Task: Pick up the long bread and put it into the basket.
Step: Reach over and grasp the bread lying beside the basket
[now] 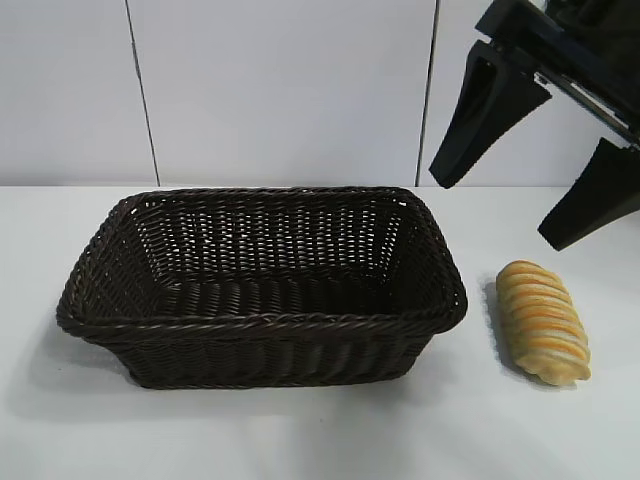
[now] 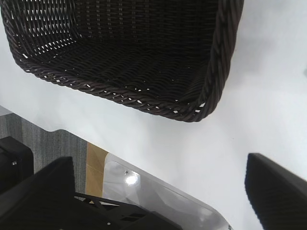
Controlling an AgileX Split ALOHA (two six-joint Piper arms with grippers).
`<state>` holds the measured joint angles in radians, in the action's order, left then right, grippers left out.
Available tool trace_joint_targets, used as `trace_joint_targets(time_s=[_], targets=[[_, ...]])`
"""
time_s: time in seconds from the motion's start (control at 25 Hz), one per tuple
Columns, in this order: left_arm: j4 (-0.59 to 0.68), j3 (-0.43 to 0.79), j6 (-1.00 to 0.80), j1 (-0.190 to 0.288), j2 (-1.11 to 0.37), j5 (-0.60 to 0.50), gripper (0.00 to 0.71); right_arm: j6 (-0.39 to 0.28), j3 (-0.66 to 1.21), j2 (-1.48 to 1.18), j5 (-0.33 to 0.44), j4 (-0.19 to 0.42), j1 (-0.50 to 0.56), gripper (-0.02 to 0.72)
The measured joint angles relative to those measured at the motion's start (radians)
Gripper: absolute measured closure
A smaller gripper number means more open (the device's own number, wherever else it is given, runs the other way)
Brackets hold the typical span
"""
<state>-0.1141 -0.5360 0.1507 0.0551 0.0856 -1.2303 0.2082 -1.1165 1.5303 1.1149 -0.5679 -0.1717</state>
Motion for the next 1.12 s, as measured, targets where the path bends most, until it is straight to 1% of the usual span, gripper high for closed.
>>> trace_joint_targets(time_s=[0.08,0.16,0.32,0.52,0.68,0.76,0.96,1.04,1.12], targets=[[0.000,0.000,0.000,-0.023,0.000,0.000,0.068,0.007,0.000,0.000,0.000,0.000,0.000,0.020],[0.000,0.000,0.000,-0.032,-0.006,0.000,0.068,0.012,0.000,0.000,0.000,0.000,0.000,0.020],[0.000,0.000,0.000,-0.033,-0.092,0.002,0.068,0.017,0.000,0.000,0.000,0.000,0.000,0.020],[0.000,0.001,0.000,-0.037,-0.099,0.007,0.068,0.018,0.000,0.000,0.000,0.000,0.000,0.020],[0.000,0.024,0.000,-0.037,-0.099,0.051,0.068,0.020,0.000,0.000,-0.023,0.000,0.000,0.020],[-0.001,0.045,0.000,-0.037,-0.099,0.078,0.068,0.020,0.000,0.000,-0.044,0.000,0.000,0.020],[-0.001,0.048,0.000,-0.037,-0.099,0.087,0.068,0.020,0.000,0.000,-0.120,0.004,0.000,0.020],[-0.001,0.048,0.000,-0.037,-0.099,0.088,0.068,0.018,0.000,0.000,-0.156,0.025,0.000,0.020],[-0.001,0.048,0.000,-0.037,-0.099,0.091,0.068,-0.007,0.000,0.000,-0.198,0.074,0.000,0.020]])
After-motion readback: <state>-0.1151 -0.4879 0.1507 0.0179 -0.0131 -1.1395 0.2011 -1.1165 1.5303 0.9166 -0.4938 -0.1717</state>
